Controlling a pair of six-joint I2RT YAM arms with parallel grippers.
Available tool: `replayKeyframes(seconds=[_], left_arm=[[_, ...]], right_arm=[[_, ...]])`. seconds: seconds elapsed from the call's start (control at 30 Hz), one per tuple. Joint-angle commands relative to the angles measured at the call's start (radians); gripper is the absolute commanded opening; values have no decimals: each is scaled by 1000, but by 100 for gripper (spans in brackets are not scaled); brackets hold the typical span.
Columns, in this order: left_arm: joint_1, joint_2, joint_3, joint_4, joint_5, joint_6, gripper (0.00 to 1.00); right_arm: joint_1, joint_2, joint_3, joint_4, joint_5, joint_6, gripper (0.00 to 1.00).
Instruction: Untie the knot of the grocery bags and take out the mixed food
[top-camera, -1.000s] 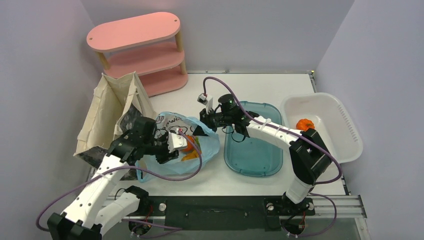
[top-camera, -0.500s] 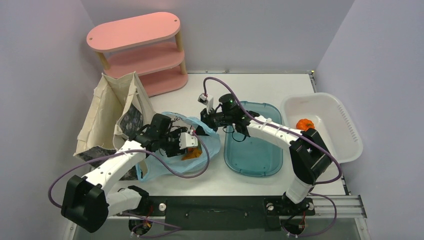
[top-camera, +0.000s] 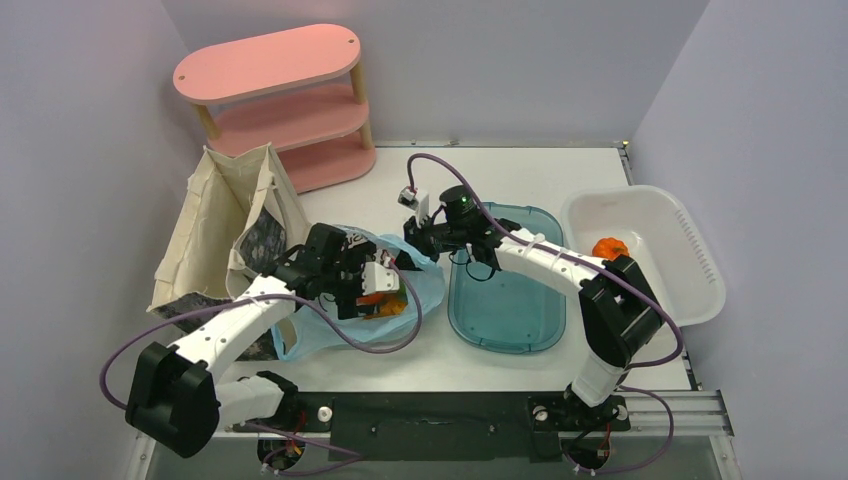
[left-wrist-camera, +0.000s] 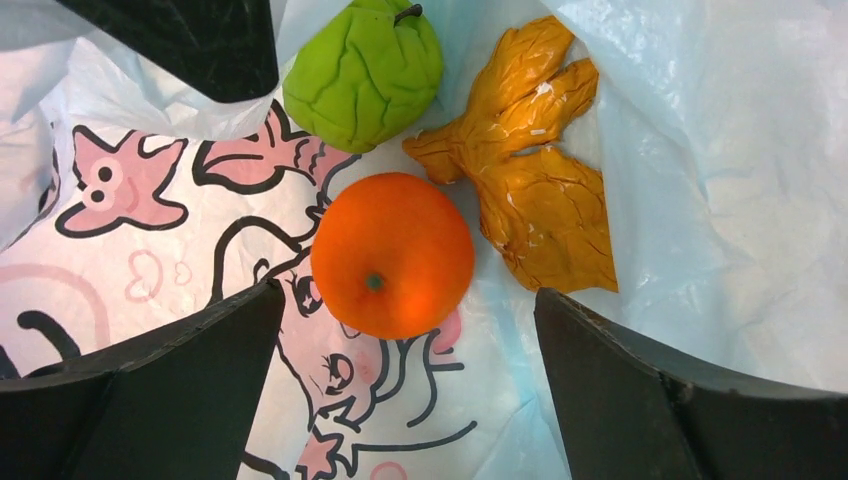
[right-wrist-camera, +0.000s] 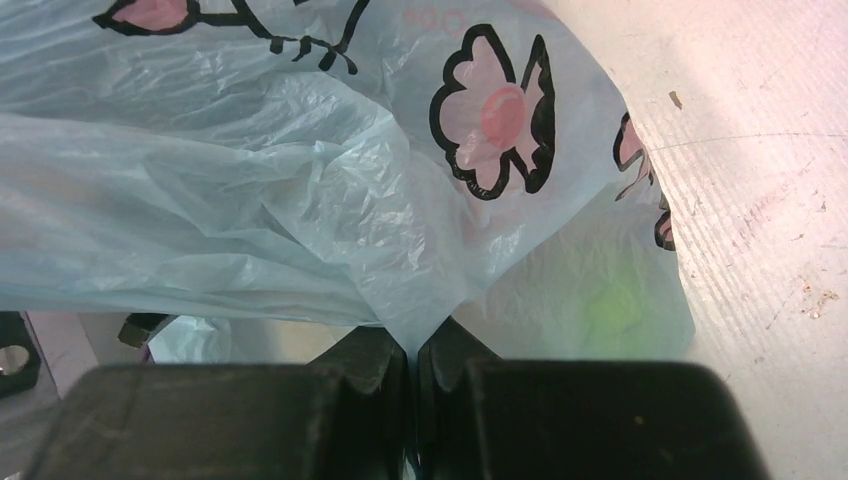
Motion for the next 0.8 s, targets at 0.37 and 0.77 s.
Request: replayKeyframes(seconds=[0.37, 0.77], left_arm=[[-17, 175, 25, 89, -68, 36, 97], [-12, 141, 8, 121, -36, -7, 81]], right_arm=[[-6, 23, 56, 12, -41, -33, 0], [-15, 41, 63, 13, -32, -42, 0]])
